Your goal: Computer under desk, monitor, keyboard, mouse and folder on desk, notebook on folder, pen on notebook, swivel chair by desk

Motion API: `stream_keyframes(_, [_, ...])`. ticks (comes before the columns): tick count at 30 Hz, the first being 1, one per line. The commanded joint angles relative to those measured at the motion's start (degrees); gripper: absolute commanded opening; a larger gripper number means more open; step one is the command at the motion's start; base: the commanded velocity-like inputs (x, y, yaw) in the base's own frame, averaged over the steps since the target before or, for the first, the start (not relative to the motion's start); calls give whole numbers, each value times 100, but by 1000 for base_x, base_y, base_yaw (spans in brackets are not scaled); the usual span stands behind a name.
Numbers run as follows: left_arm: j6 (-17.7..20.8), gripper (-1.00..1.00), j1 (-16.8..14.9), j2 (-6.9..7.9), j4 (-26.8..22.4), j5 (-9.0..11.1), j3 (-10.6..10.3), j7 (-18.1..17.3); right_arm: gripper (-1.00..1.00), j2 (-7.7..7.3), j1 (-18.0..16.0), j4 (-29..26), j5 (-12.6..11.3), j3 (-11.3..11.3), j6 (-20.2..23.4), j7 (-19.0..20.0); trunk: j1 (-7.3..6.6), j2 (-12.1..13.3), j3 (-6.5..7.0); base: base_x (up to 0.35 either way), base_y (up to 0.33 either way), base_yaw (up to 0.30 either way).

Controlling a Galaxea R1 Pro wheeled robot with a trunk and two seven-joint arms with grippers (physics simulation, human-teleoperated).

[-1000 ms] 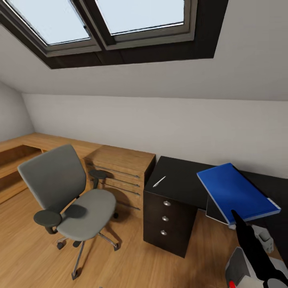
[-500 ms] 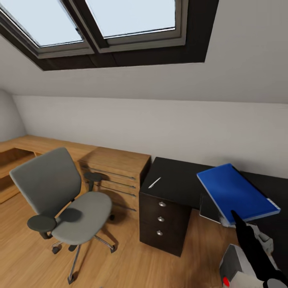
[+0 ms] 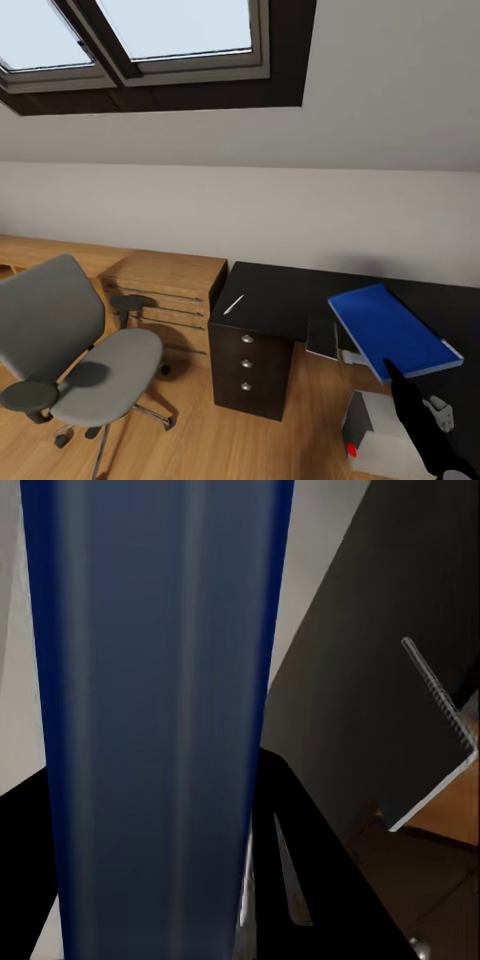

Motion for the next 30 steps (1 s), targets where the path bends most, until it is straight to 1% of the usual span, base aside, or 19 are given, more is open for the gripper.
stream_keyframes(1, [-26,100,-7,10,-9,57,-43,42,-100,7,-8,38,-56,-20,57,8,1,-6,-7,0,0,-263])
stream_keyframes(11, [-26,100,-7,-2,47,55,-47,42,-100,-10,-10,134,-55,-13,49,4,1,-6,-7,0,0,-263])
stream_keyframes(15, [-26,100,-7,-64,104,50,-43,42,-100,-9,-10,137,-55,-13,48,5,1,-6,-7,0,0,-263])
stream_keyframes(18, [-28,100,-7,-81,170,43,-43,42,-100,-9,-10,137,-55,-13,47,6,1,-6,-7,0,0,-263])
stream_keyframes(30, [-28,100,-7,-87,193,40,-43,40,-100,-2,-10,137,-57,-13,39,11,1,-6,-7,0,0,-263])
